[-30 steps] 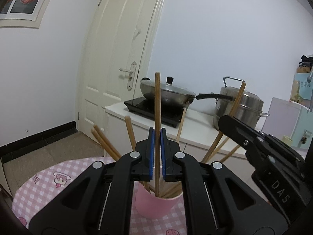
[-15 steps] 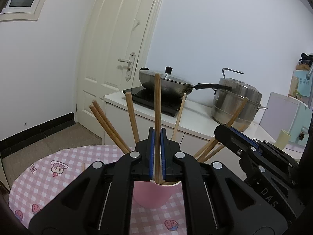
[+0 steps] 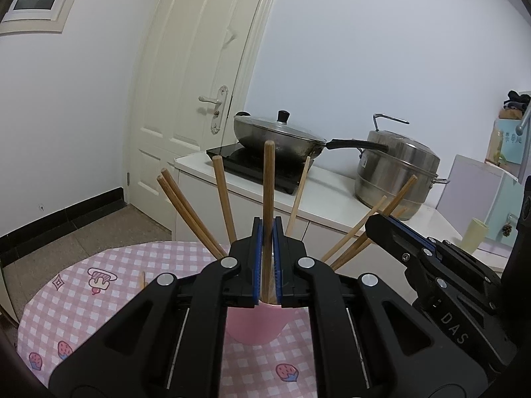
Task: Organize utensils
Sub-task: 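Open both tools to drop the chopsticks into the pink cup, then lower both open tools toward the last chopsticks on the table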
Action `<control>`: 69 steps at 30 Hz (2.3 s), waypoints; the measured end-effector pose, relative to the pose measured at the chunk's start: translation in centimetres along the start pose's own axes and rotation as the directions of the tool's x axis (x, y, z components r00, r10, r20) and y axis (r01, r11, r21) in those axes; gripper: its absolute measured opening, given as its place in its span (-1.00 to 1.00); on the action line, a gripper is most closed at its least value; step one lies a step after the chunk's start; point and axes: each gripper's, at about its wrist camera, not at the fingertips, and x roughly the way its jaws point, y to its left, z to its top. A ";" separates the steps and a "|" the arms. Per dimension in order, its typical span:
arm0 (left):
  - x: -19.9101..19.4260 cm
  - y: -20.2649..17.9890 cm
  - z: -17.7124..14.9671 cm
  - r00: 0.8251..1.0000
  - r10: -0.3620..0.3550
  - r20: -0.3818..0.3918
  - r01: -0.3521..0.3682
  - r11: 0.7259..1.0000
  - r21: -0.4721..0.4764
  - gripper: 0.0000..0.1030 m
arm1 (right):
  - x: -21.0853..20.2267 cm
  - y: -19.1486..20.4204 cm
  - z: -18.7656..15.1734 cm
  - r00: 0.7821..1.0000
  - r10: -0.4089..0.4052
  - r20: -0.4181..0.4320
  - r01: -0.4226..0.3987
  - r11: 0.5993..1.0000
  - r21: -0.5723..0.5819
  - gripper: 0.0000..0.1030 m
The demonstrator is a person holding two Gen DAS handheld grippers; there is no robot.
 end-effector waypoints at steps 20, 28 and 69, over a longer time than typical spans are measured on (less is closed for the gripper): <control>-3.5 -1.8 0.5 0.997 0.067 0.043 -0.071 0.993 0.093 -0.86 | -2.7 0.0 -0.1 1.000 0.012 0.016 -0.013 1.000 0.017 -0.37; -5.8 -1.8 0.1 0.991 0.106 0.075 -0.115 0.986 0.118 -0.86 | -4.2 0.2 -0.5 0.999 0.034 0.023 -0.035 0.999 0.029 -0.24; -6.9 8.9 -7.8 0.942 0.268 -0.200 -0.254 0.963 0.094 0.33 | -3.2 3.8 -7.6 0.978 0.121 -0.172 -0.117 0.993 0.034 0.08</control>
